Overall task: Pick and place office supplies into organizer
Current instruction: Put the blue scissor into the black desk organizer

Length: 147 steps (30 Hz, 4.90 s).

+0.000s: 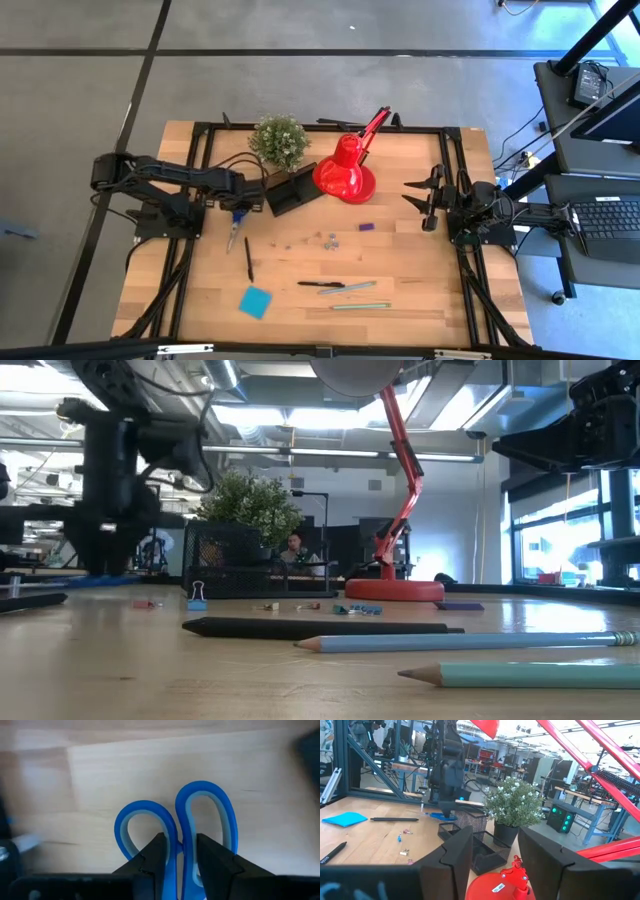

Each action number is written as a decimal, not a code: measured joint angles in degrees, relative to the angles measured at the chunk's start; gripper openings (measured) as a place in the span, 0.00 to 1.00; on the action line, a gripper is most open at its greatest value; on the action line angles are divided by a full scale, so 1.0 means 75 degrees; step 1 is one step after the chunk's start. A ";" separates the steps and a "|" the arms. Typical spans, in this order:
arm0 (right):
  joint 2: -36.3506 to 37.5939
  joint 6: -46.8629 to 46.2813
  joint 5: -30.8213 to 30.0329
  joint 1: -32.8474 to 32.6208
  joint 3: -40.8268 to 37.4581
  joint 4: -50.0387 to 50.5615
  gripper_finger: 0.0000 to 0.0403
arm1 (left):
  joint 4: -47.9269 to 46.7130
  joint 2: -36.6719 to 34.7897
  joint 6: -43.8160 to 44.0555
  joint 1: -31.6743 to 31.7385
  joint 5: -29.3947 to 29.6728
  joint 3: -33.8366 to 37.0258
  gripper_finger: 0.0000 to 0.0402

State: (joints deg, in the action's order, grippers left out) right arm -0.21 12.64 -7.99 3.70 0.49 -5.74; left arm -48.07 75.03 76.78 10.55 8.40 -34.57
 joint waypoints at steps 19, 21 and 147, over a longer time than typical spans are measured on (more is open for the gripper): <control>0.0000 -0.0015 0.0000 -0.0003 0.0000 -0.0195 0.40 | 0.3180 -0.2259 -0.4256 -0.0208 -0.1573 -0.0004 0.22; 0.0000 -0.0017 0.0000 -0.0001 0.0000 -0.0269 0.40 | 0.4066 -0.2428 -0.5200 -0.0264 -0.1315 -0.0014 0.22; -0.0003 -0.0050 0.0000 -0.0003 0.0000 -0.0571 0.40 | 0.7177 -0.2063 -0.8536 -0.0291 0.2807 0.1306 0.32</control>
State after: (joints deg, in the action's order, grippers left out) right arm -0.23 12.27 -7.99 3.68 0.49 -10.02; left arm 5.76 59.56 12.75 8.36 29.45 -24.77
